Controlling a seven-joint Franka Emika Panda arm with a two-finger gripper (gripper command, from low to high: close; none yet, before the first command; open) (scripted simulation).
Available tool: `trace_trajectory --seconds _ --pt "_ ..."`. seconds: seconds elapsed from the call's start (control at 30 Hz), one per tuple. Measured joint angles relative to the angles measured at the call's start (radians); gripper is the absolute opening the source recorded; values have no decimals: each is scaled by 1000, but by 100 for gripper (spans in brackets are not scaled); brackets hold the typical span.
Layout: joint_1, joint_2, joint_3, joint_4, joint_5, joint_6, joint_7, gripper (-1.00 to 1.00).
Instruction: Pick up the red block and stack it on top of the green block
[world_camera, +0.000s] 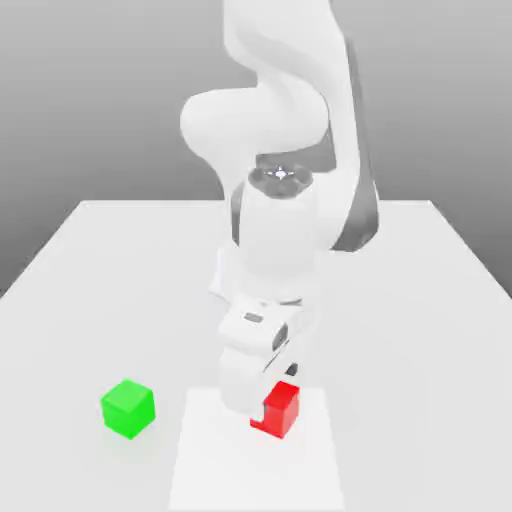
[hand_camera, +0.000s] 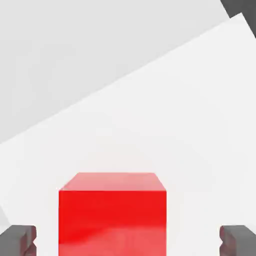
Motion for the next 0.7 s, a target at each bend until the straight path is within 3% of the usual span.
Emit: trace_trajectory --seconds 0.07,0.1,0.33,0.7 --pt "-26 43 36 4 38 35 -26 0" --pt "-38 59 52 5 51 49 -34 -100" --pt "-42 60 56 5 51 47 -35 -100" --pt "7 -151 -45 -24 -144 -126 106 -100"
